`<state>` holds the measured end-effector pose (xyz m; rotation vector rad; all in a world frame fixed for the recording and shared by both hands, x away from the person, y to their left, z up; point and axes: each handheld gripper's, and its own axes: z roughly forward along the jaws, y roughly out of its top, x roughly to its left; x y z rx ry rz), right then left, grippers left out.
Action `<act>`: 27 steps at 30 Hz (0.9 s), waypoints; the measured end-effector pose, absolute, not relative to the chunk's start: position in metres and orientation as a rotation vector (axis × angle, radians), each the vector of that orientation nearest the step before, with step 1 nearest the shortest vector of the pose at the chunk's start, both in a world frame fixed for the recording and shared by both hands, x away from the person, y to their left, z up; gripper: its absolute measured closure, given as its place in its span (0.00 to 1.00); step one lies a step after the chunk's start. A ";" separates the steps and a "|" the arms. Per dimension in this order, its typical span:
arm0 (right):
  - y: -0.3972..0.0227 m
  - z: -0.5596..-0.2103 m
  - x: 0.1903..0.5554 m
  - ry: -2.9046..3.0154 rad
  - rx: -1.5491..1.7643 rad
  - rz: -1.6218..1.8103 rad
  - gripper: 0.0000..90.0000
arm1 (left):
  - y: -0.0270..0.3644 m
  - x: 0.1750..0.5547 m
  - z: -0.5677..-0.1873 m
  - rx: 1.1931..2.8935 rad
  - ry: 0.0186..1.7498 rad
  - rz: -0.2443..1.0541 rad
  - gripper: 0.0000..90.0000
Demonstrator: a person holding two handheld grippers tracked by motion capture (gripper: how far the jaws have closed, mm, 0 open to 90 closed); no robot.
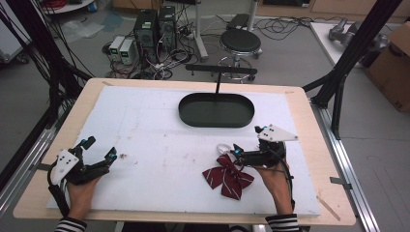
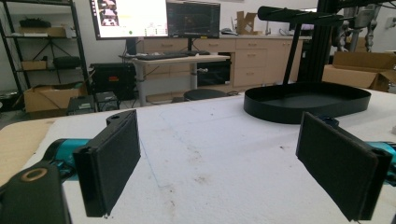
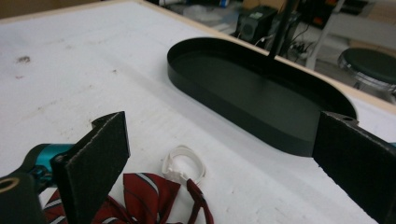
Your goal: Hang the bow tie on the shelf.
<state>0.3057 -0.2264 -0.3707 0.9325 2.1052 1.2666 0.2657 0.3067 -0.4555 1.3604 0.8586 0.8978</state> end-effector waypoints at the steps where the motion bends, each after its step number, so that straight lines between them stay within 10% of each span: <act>1: -0.224 -0.370 0.308 2.124 0.933 1.257 0.04 | 0.307 0.266 -0.456 1.360 0.859 0.898 0.16; 27: -0.174 -0.377 0.344 2.436 0.971 1.164 0.21 | 0.307 0.266 -0.455 1.362 0.858 0.897 0.16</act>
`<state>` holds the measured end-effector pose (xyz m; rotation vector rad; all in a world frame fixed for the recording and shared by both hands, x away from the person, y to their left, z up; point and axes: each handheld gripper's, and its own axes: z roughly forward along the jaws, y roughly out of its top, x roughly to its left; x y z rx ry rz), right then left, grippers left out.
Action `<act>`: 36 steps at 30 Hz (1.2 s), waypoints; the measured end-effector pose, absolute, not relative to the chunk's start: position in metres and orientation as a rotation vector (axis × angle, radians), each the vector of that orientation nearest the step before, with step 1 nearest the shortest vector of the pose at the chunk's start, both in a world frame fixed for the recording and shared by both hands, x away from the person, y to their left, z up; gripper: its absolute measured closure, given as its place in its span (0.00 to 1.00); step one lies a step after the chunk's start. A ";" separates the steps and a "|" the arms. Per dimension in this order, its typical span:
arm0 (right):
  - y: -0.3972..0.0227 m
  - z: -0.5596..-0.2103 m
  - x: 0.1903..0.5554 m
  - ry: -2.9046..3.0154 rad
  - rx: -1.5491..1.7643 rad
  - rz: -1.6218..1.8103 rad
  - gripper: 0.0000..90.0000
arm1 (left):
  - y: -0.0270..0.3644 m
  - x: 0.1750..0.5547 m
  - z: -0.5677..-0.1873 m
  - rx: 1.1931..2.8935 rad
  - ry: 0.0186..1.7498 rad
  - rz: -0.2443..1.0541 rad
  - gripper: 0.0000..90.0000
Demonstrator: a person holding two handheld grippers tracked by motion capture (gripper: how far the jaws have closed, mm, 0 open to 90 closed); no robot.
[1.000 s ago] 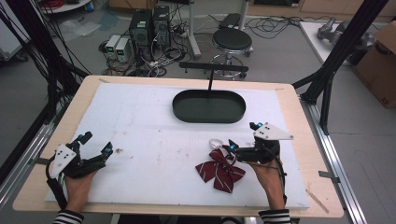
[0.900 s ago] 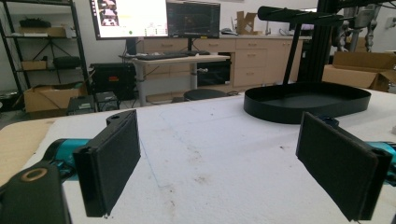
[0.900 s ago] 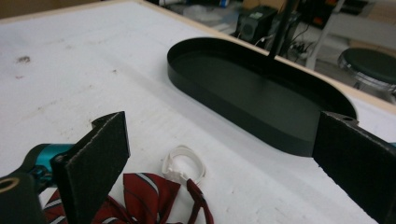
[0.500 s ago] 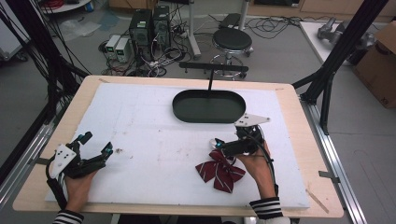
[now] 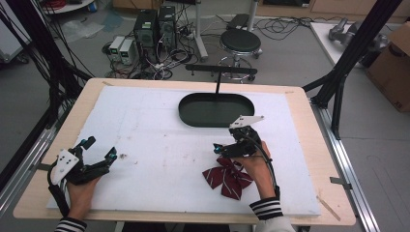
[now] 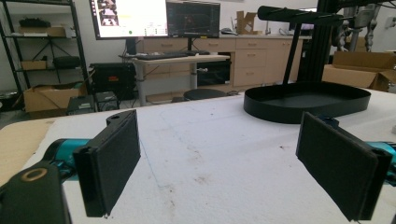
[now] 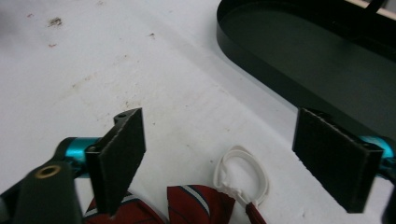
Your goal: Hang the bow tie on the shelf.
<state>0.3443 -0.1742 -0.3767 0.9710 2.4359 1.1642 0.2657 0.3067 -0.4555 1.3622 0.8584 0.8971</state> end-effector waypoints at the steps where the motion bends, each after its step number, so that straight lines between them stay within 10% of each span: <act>1: -0.171 -0.378 0.346 2.456 0.973 1.149 0.24 | 0.307 0.266 -0.455 1.361 0.858 0.897 0.16; 36: -0.152 -0.402 0.368 2.652 1.098 0.714 0.61 | 0.307 0.266 -0.455 1.360 0.859 0.896 0.16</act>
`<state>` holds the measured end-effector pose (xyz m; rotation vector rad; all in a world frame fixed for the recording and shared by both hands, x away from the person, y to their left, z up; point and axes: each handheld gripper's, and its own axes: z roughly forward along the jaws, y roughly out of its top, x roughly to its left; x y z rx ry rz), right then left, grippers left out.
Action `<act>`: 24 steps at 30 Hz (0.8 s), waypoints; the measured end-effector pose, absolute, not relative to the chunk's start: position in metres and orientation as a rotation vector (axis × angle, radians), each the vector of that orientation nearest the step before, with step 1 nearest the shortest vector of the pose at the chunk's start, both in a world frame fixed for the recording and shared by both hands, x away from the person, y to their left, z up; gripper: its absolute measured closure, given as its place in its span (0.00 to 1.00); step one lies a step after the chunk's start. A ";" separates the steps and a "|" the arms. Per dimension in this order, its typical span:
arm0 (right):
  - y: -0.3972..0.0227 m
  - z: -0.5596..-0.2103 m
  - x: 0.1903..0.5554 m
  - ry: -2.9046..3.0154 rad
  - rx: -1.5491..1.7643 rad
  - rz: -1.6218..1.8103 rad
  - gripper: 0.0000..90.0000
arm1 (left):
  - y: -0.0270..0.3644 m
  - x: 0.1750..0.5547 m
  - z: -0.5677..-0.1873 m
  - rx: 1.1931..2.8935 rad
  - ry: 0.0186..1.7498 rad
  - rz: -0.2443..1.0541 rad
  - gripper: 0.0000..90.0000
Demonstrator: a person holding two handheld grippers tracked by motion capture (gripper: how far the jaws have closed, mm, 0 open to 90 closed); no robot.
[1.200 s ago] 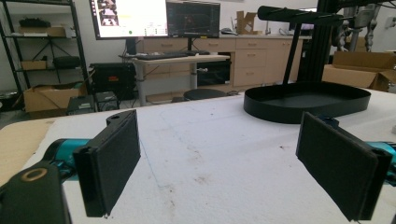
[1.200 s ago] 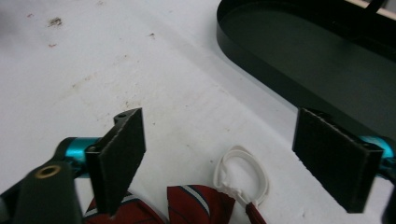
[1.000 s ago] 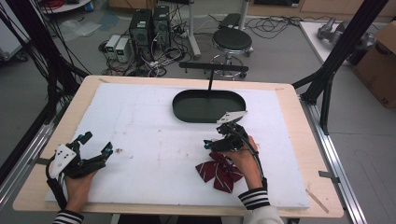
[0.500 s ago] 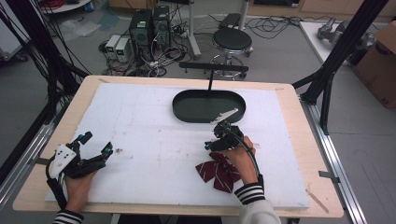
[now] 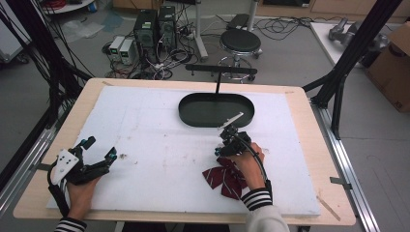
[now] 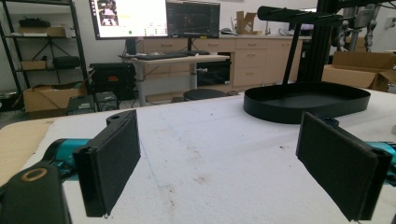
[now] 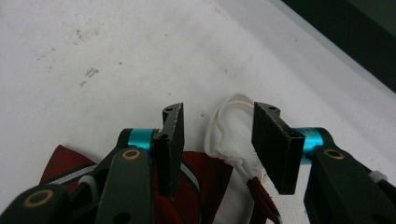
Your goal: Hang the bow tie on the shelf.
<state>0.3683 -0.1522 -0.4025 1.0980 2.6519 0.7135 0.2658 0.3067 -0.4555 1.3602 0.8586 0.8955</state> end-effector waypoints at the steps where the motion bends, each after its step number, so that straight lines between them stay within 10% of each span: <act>1: -0.152 -0.403 0.369 2.655 1.101 0.707 0.62 | 0.307 0.266 -0.455 1.361 0.859 0.896 0.16; 24: -0.142 -0.410 0.375 2.690 1.166 0.566 0.71 | 0.307 0.266 -0.455 1.362 0.858 0.897 0.16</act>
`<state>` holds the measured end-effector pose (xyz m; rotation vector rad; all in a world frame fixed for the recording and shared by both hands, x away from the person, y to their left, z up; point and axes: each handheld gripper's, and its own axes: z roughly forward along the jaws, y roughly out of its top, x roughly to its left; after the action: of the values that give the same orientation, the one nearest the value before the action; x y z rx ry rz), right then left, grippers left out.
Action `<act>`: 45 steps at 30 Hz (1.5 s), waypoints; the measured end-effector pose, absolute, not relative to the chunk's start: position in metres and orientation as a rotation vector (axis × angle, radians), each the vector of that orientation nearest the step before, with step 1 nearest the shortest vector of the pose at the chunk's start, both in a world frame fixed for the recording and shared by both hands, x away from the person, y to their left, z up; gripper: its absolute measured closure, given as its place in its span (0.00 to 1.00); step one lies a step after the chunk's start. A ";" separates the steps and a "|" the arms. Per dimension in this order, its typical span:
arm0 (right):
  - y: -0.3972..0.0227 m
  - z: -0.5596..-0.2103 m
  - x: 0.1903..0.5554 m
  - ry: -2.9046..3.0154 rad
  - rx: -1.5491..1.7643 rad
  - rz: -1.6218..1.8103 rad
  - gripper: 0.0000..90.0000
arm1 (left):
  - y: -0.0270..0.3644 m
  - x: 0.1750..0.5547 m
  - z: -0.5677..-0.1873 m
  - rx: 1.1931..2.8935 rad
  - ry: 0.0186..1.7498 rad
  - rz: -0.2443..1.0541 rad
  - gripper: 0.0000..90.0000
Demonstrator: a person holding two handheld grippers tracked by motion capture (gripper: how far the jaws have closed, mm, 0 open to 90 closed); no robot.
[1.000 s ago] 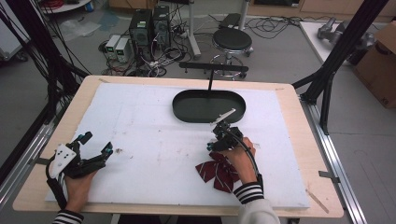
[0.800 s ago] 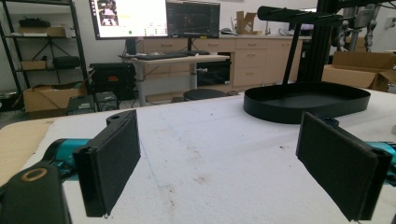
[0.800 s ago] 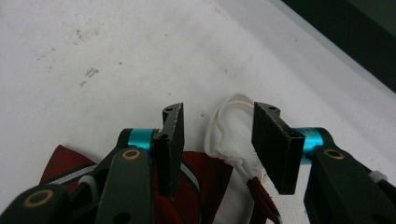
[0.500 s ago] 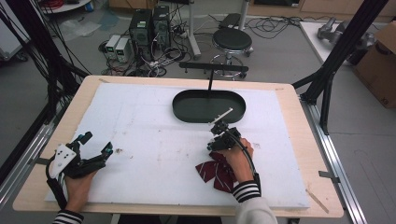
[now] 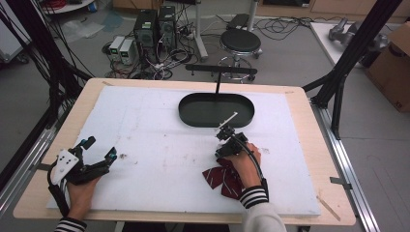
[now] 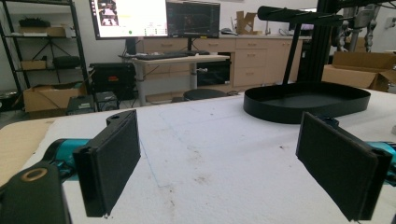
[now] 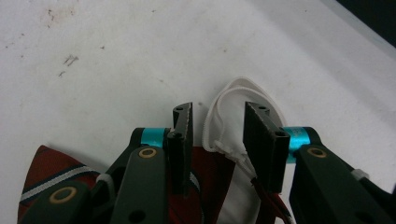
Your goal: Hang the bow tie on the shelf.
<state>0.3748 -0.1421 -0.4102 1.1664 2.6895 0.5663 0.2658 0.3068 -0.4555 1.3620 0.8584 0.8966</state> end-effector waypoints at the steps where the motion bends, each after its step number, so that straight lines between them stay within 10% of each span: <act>1: -0.141 -0.410 0.375 2.693 1.169 0.555 0.71 | 0.307 0.266 -0.455 1.362 0.859 0.896 0.16; 19: -0.133 -0.412 0.380 2.738 1.184 0.477 0.95 | 0.307 0.266 -0.456 1.360 0.858 0.895 0.16; 45: -0.157 -0.374 0.370 2.564 1.082 1.018 0.96 | 0.307 0.266 -0.456 1.361 0.858 0.896 0.16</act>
<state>0.3696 -0.1569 -0.3743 1.0823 2.5641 1.0185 0.2657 0.3068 -0.4555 1.3608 0.8584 0.8960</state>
